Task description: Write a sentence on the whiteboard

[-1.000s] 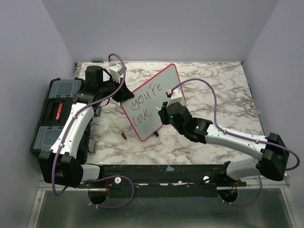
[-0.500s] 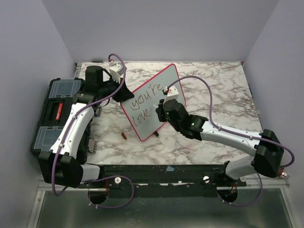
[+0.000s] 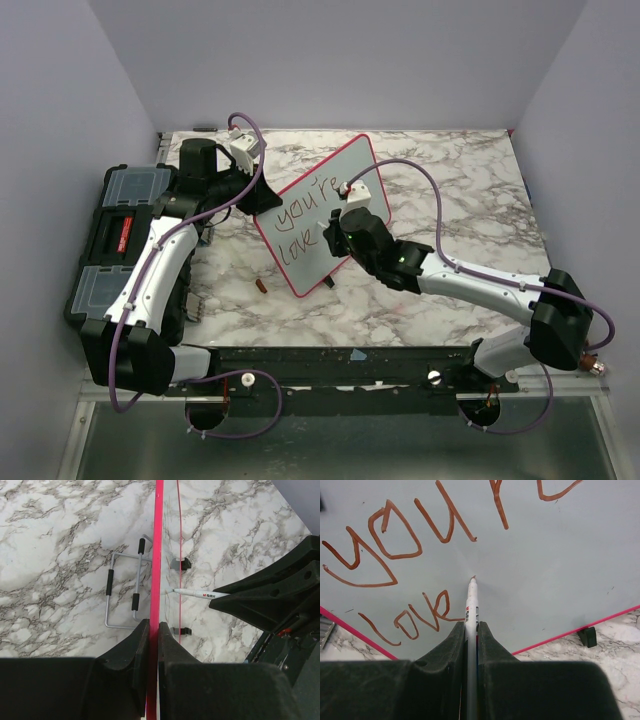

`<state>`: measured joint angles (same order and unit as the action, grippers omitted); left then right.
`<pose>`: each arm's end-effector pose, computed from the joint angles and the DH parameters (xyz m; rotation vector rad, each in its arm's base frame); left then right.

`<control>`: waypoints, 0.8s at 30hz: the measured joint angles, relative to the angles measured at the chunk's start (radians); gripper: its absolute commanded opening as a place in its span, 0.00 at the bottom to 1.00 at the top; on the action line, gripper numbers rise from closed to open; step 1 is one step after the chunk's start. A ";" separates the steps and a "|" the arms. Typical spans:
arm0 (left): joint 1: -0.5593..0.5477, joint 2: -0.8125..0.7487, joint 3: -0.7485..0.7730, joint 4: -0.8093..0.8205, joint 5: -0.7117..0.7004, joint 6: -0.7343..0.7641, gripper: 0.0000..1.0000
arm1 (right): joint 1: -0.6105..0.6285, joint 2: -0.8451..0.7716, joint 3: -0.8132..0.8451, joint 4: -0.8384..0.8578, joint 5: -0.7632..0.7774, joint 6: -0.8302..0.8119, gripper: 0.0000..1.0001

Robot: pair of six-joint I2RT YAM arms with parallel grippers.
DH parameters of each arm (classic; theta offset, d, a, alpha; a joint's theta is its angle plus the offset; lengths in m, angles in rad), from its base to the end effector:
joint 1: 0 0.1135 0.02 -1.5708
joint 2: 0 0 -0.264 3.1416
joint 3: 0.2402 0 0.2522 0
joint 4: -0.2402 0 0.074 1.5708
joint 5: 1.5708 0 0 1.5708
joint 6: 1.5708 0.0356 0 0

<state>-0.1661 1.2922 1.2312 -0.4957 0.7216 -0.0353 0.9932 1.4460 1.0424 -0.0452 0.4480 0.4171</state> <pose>0.2733 -0.0697 0.3591 0.5625 2.0167 -0.8837 0.1940 0.2694 0.2884 -0.2910 1.9809 0.4633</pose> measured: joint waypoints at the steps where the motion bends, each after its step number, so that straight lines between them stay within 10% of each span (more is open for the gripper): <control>1: 0.000 0.000 0.000 0.000 0.000 0.000 0.00 | 0.000 0.000 0.000 0.000 -0.003 0.000 0.01; 24: 0.000 0.000 -0.001 0.000 -0.007 0.000 0.00 | 0.000 0.005 -0.002 0.005 -0.067 0.002 0.01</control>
<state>-0.1661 1.2922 1.2301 -0.4961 0.7143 -0.0349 0.9928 1.4513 1.0401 -0.0402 0.3809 0.4187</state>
